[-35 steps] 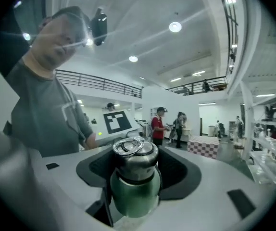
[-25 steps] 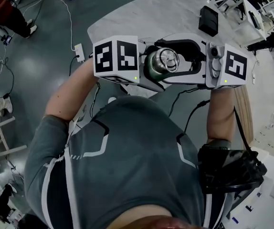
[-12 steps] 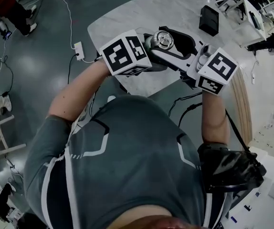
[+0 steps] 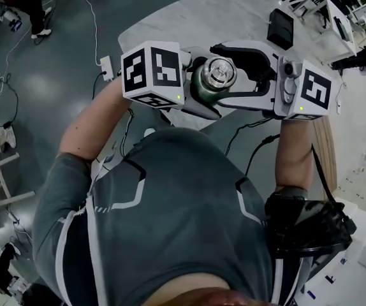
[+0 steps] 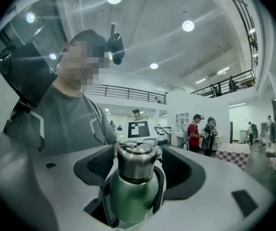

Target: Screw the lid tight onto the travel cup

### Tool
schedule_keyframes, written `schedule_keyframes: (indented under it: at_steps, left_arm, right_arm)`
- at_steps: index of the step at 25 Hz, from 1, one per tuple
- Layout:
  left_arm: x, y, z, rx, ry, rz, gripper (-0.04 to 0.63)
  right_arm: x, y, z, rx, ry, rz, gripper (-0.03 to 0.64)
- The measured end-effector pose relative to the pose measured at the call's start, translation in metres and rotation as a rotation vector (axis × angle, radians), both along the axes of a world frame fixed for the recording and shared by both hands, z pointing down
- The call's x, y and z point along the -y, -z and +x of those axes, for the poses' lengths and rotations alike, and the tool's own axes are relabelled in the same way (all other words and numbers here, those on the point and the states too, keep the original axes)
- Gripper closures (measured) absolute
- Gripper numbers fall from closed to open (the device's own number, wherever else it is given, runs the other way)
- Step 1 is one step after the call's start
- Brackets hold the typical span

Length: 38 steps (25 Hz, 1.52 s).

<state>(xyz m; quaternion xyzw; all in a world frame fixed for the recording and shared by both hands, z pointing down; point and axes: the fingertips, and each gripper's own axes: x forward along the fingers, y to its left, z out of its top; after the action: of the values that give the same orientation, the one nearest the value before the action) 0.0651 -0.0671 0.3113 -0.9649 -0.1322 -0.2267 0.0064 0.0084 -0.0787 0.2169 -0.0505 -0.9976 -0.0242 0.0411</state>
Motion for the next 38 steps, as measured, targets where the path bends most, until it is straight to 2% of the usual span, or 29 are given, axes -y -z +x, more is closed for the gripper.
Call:
schedule_keyframes:
  at_steps: [3, 4, 6, 8, 10, 12, 14, 16, 18, 19, 23, 25, 27, 28, 30, 32, 35, 36, 38]
  left_arm:
    - [-0.009, 0.001, 0.001, 0.007, -0.042, 0.004, 0.196]
    - [-0.007, 0.001, 0.001, 0.008, -0.029, 0.009, 0.196]
    - [0.004, 0.0, 0.002, 0.015, 0.04, 0.027, 0.196]
    - [0.022, -0.007, 0.004, 0.039, 0.152, 0.028, 0.196]
    - [0.044, -0.018, 0.003, 0.084, 0.285, 0.031, 0.196]
    - [0.066, -0.031, 0.001, 0.136, 0.397, 0.066, 0.196]
    - [0.073, -0.039, 0.0, 0.161, 0.432, 0.088, 0.197]
    - [0.065, -0.039, 0.001, 0.146, 0.376, 0.073, 0.196]
    - [0.048, -0.03, 0.002, 0.102, 0.264, 0.048, 0.196]
    - [0.038, -0.023, 0.002, 0.075, 0.205, 0.034, 0.196]
    - [0.0, 0.002, 0.001, -0.007, -0.007, -0.02, 0.196]
    - [-0.015, 0.007, 0.002, -0.021, -0.083, -0.039, 0.196]
    - [-0.018, 0.008, 0.004, -0.02, -0.096, -0.034, 0.196]
    - [-0.014, 0.007, 0.005, -0.017, -0.069, -0.026, 0.196]
    - [0.005, 0.002, 0.006, 0.002, 0.045, -0.017, 0.196]
    - [0.029, -0.006, 0.006, 0.045, 0.198, -0.022, 0.196]
    - [0.061, -0.024, 0.002, 0.111, 0.391, -0.008, 0.196]
    - [0.069, -0.028, 0.0, 0.124, 0.425, 0.007, 0.196]
    - [0.072, -0.031, -0.001, 0.122, 0.424, 0.021, 0.196]
  right_arm:
    - [-0.004, -0.002, -0.002, -0.031, 0.029, 0.011, 0.299]
    - [-0.004, -0.003, -0.002, -0.033, 0.022, 0.001, 0.342]
    - [0.003, -0.002, -0.001, -0.006, -0.037, -0.018, 0.344]
    - [0.019, -0.005, 0.0, 0.019, -0.165, -0.041, 0.344]
    - [0.039, -0.014, 0.003, 0.007, -0.343, -0.048, 0.344]
    - [0.055, -0.025, 0.006, -0.014, -0.502, -0.042, 0.345]
    - [0.061, -0.033, 0.008, -0.008, -0.568, -0.065, 0.345]
    - [0.055, -0.034, 0.007, -0.002, -0.517, -0.068, 0.344]
    - [0.039, -0.029, 0.003, -0.018, -0.374, -0.036, 0.339]
    - [0.029, -0.024, 0.002, -0.019, -0.291, -0.033, 0.302]
    - [0.003, -0.003, 0.004, 0.028, -0.028, -0.07, 0.299]
    - [-0.004, -0.004, 0.007, -0.003, 0.025, -0.065, 0.302]
    - [-0.007, -0.006, 0.008, -0.023, 0.046, -0.049, 0.305]
    - [-0.005, -0.006, 0.008, -0.014, 0.036, -0.047, 0.34]
    - [0.008, -0.003, 0.006, 0.037, -0.048, -0.055, 0.348]
    - [0.028, -0.007, 0.007, 0.068, -0.203, -0.082, 0.35]
    - [0.055, -0.022, 0.007, 0.035, -0.478, -0.08, 0.351]
    - [0.06, -0.026, 0.006, 0.01, -0.536, -0.062, 0.351]
    - [0.061, -0.03, 0.005, -0.018, -0.548, -0.042, 0.35]
